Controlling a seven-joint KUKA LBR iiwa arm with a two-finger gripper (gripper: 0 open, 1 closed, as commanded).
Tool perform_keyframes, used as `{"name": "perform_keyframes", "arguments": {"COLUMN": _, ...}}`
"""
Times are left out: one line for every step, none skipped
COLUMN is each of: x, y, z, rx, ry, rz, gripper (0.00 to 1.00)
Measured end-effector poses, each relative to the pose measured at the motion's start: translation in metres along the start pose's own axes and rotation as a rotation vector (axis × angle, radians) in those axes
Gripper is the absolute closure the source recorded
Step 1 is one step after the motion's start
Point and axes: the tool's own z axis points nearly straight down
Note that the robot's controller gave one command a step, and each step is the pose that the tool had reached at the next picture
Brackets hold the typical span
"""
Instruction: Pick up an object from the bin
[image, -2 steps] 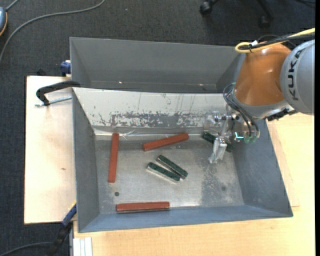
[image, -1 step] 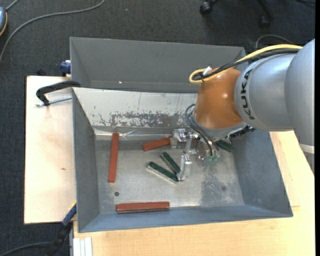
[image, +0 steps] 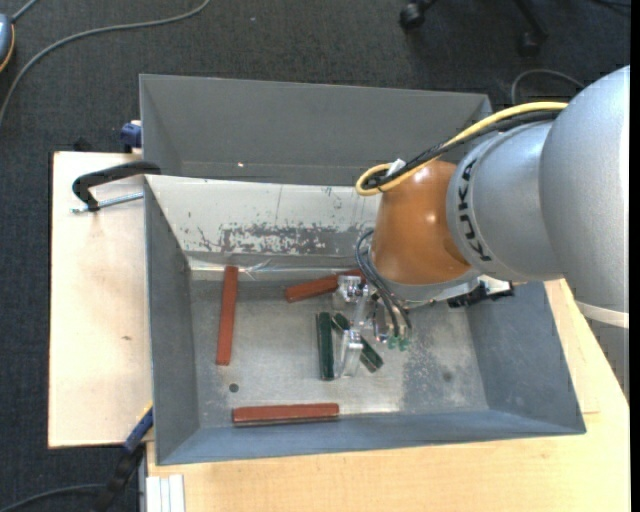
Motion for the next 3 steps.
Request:
{"name": "perform_keyframes", "arguments": {"x": 0.002, "y": -0.032, "z": 0.004, "rx": 0.000, "ry": 0.000, "rz": 0.409, "gripper": 0.00}}
{"name": "perform_keyframes", "arguments": {"x": 0.002, "y": -0.031, "z": 0.004, "rx": 0.000, "ry": -0.001, "rz": 0.405, "gripper": 1.00}}
{"name": "perform_keyframes", "arguments": {"x": 0.000, "y": -0.008, "z": -0.136, "rx": -0.001, "ry": -0.005, "rz": 0.356, "gripper": 1.00}}
